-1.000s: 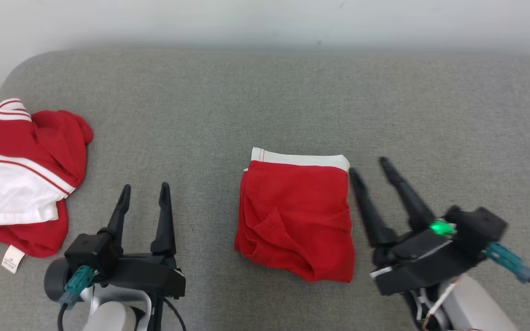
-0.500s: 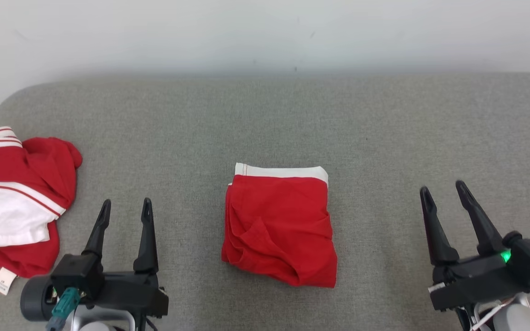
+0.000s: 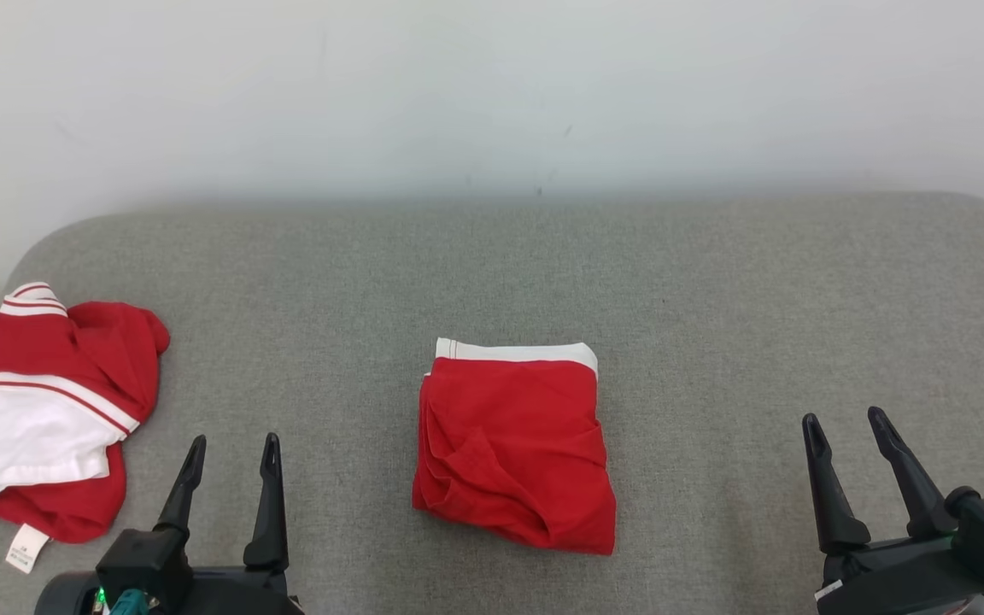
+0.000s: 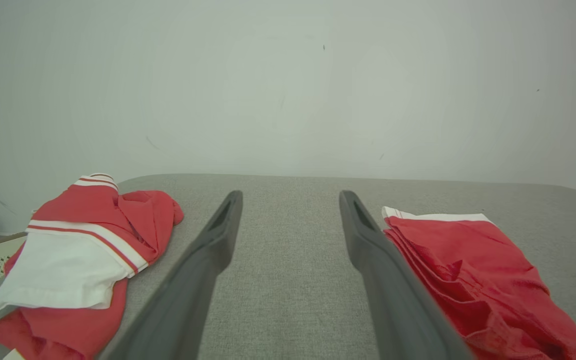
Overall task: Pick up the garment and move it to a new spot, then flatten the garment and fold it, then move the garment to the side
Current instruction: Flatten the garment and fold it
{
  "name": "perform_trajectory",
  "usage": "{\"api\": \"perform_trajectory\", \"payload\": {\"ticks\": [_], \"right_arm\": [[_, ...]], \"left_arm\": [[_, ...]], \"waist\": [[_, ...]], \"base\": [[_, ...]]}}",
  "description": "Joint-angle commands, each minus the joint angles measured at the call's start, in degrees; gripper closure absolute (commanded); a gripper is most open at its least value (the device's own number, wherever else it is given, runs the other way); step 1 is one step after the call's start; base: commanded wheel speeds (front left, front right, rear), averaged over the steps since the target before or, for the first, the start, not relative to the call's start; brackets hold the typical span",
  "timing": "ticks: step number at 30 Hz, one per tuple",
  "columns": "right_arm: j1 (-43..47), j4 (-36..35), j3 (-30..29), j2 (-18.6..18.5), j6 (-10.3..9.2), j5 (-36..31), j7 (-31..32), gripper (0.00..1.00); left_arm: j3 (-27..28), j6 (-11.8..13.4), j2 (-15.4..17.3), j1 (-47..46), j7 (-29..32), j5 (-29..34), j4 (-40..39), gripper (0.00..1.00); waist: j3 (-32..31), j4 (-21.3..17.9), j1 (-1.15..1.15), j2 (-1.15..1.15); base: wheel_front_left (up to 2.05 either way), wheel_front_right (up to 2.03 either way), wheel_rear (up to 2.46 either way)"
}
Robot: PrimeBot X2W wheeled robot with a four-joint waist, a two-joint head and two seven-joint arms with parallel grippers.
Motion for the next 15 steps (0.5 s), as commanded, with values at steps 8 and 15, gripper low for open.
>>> {"api": "perform_trajectory", "payload": {"ticks": [8, 15], "right_arm": [[1.4, -1.4, -0.9, 0.8, -0.02, -0.7, 1.2, 0.00], [1.5, -1.4, -0.9, 1.2, -0.02, -0.6, 1.5, 0.00]], "left_arm": [[-0.1, 0.4, 0.9, 0.9, 0.3, -0.6, -1.4, 0.00], [-0.1, 0.6, 0.9, 0.4, 0.4, -1.1, -1.6, 0.00]], "waist": [[-0.8, -0.1, 0.01, 0.00], [-0.7, -0.2, 0.01, 0.00]], "base": [[0.00, 0.00, 0.00], [0.00, 0.00, 0.00]]}}
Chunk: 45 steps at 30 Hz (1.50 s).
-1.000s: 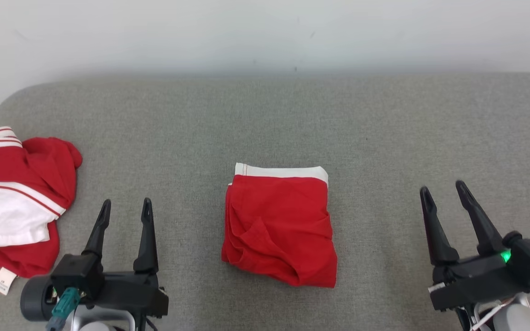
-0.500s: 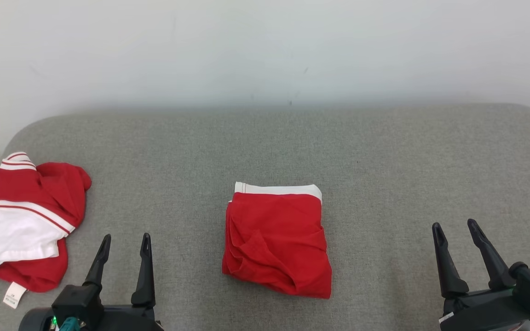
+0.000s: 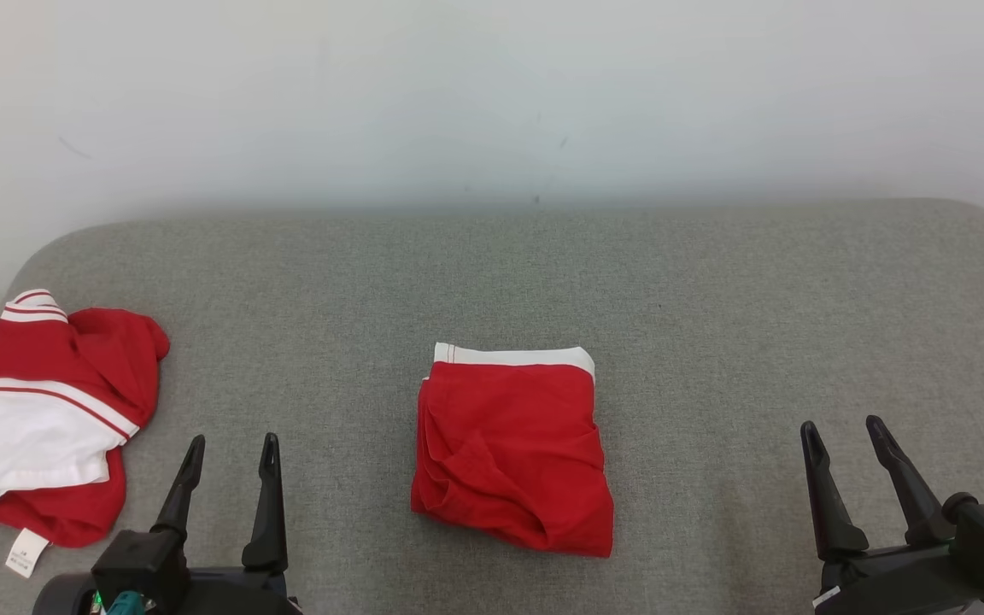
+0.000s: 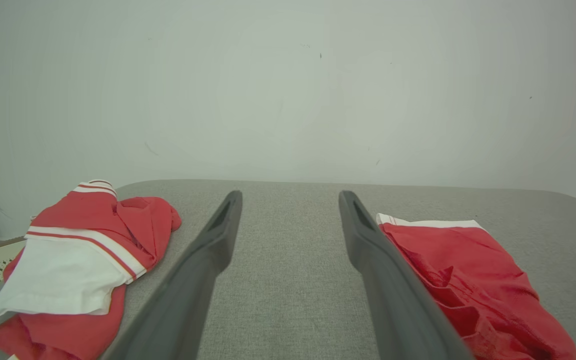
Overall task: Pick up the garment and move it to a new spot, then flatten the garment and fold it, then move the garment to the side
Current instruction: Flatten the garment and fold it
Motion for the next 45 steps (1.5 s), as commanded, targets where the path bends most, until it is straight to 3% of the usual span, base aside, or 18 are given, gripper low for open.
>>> {"api": "perform_trajectory", "payload": {"ticks": [1, 7, 8, 9, 22, 34, 45], "right_arm": [[0.3, 0.0, -0.1, 0.1, -0.02, -0.1, -0.1, 0.00], [0.3, -0.3, -0.5, 0.3, -0.02, -0.2, -0.3, 0.00], [0.3, -0.3, -0.6, 0.3, -0.02, -0.2, -0.3, 0.56], [0.3, -0.2, -0.6, 0.4, -0.02, 0.0, -0.1, 1.00], [-6.0, 9.2, 9.8, -1.3, -0.02, 2.8, 0.5, 1.00], [-18.3, 27.4, 24.2, -3.3, -0.02, 7.7, -2.8, 1.00], [-26.0, 37.2, 38.0, -2.0, -0.02, 13.4, -6.1, 1.00]], "left_arm": [[-0.1, 0.2, 0.3, -0.2, -0.1, -0.5, -0.1, 0.00], [-0.5, 0.2, 0.4, -0.7, -0.1, -0.5, -0.2, 0.00], [-0.5, 0.2, 0.3, -0.9, -0.1, -0.5, -0.3, 0.00], [-0.7, 0.1, 0.3, -1.0, -0.1, -0.5, -0.3, 0.00], [-1.3, -0.3, -0.5, -3.0, -0.4, -0.7, -0.2, 0.00], [-2.7, -1.1, -2.3, -5.6, -1.0, -0.4, 0.8, 0.00], [-2.5, -1.4, -3.4, -6.5, -1.4, -0.2, 1.8, 0.00]], "waist": [[0.0, 0.0, 0.00, 0.00], [0.2, 0.6, 0.00, 0.00], [0.3, 0.9, 0.00, 0.00], [0.4, 1.3, 0.00, 0.00], [2.5, 8.2, 0.00, 0.00], [5.8, 15.1, 0.00, 0.00], [7.0, 16.2, 0.00, 0.00]], "base": [[0.00, 0.00, 0.00], [0.00, 0.00, 0.00], [0.00, 0.00, 0.00], [0.00, 0.00, 0.00], [0.00, 0.00, 0.00], [0.00, 0.00, 0.00], [0.00, 0.00, 0.00]]}}
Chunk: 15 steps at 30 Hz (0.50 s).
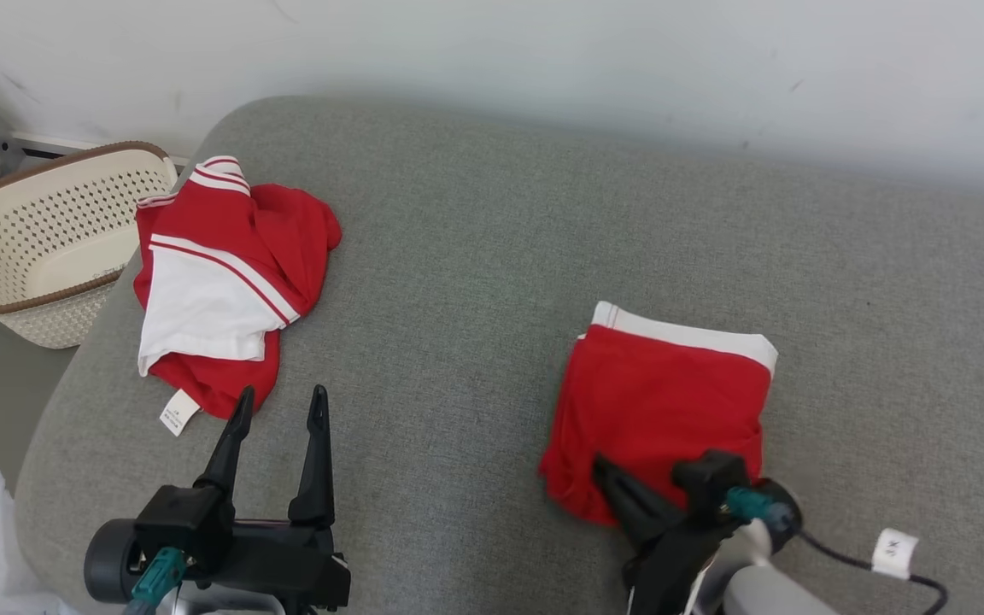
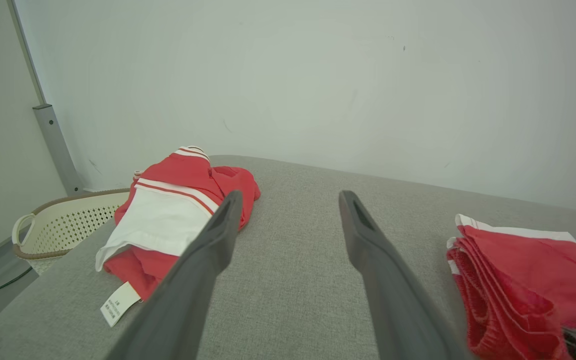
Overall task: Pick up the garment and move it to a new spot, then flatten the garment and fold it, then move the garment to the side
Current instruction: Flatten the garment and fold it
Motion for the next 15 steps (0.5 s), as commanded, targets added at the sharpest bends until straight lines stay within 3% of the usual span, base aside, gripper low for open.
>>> {"api": "perform_trajectory", "payload": {"ticks": [1, 8, 15], "right_arm": [[-0.4, 0.2, 2.2, -0.2, -0.02, 0.6, -0.4, 1.00], [-1.3, 0.8, 10.8, -1.6, -0.02, 4.4, -1.0, 1.00], [-1.4, -3.2, 5.6, -3.2, -0.02, 5.9, -2.0, 1.00]], "left_arm": [[0.3, -0.2, 0.1, -0.7, -0.4, 0.5, 0.2, 0.00], [0.6, -0.5, -0.3, -0.8, -0.5, 0.7, 0.5, 0.00], [1.3, -0.2, -0.2, 0.1, -0.4, 0.9, -0.1, 0.00]], "waist": [[0.0, -0.2, -0.01, 0.00], [-0.3, -1.3, -0.01, 0.00], [-0.9, -3.6, -0.01, 0.00]], "base": [[0.00, 0.00, 0.00], [0.00, 0.00, 0.00], [0.00, 0.00, 0.00]]}}
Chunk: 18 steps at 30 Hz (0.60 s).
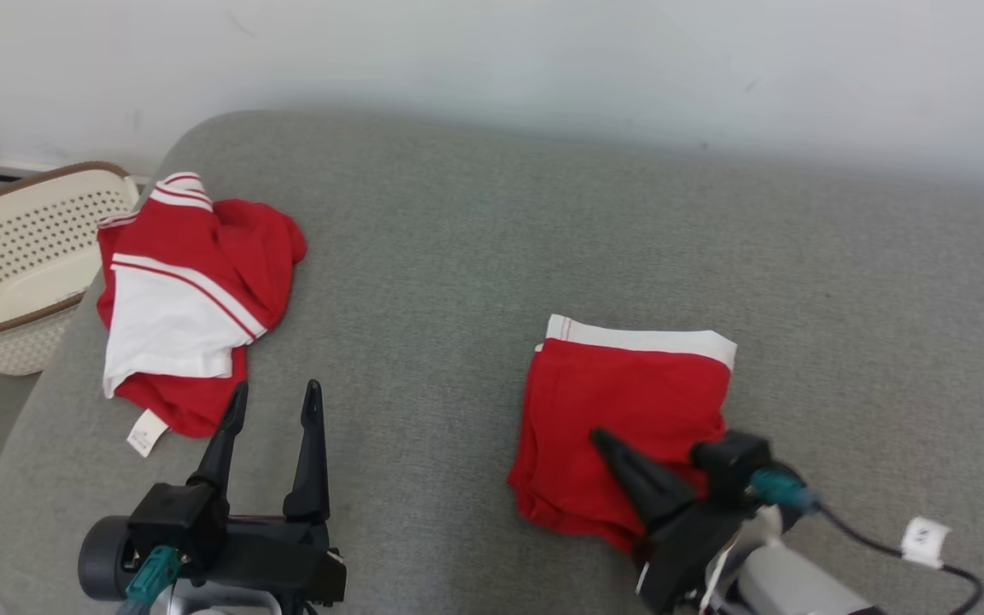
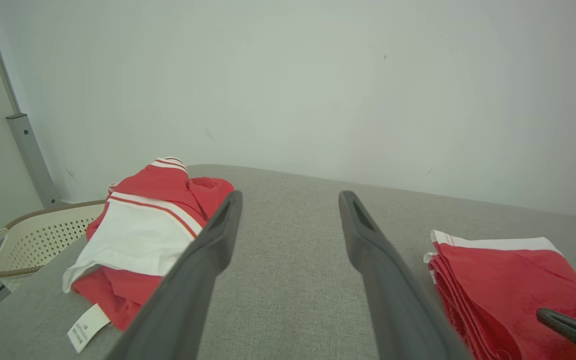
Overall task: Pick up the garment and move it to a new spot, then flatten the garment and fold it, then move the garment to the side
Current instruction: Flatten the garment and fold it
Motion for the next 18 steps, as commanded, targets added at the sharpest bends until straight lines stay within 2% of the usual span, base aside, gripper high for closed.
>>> {"api": "perform_trajectory", "payload": {"ticks": [1, 5, 6, 7, 11, 18], "right_arm": [[0.4, -2.1, -2.5, -0.9, -0.02, -0.5, -0.4, 1.00], [3.9, -8.7, -11.7, -1.9, -0.02, -3.0, -0.3, 1.00], [3.9, -8.7, -11.7, -1.9, -0.02, -3.0, -0.3, 1.00], [5.9, -11.8, -16.6, -1.6, -0.02, -4.6, -0.3, 1.00], [10.0, -17.3, -24.7, -0.6, -0.02, -7.8, -0.3, 1.00], [14.6, -23.1, -32.1, 1.3, -0.02, -11.5, -0.3, 1.00]], "left_arm": [[0.4, 0.2, 0.4, 0.4, -0.3, 0.3, -0.2, 0.00], [0.5, -0.1, 0.7, 0.4, -0.3, 0.5, -0.5, 0.00], [0.5, -0.1, 0.7, 0.4, -0.3, 0.5, -0.5, 0.00], [0.7, -0.2, 0.9, 0.4, -0.3, 0.6, -0.5, 0.00], [0.8, -0.4, 1.2, 0.5, -0.3, 0.8, -0.3, 0.00], [1.0, -0.1, 1.9, 1.1, -0.3, 0.6, 0.2, 0.00]], "waist": [[-0.4, -1.3, -0.01, 0.00], [-0.7, -3.2, -0.01, 0.00], [-0.7, -3.2, -0.01, 0.00], [-1.1, -4.2, -0.01, 0.00], [-1.9, -6.1, -0.01, 0.00], [-3.3, -9.1, -0.01, 0.00]], "base": [[0.00, 0.00, 0.00], [0.00, 0.00, 0.00], [0.00, 0.00, 0.00], [0.00, 0.00, 0.00], [0.00, 0.00, 0.00], [0.00, 0.00, 0.00]]}}
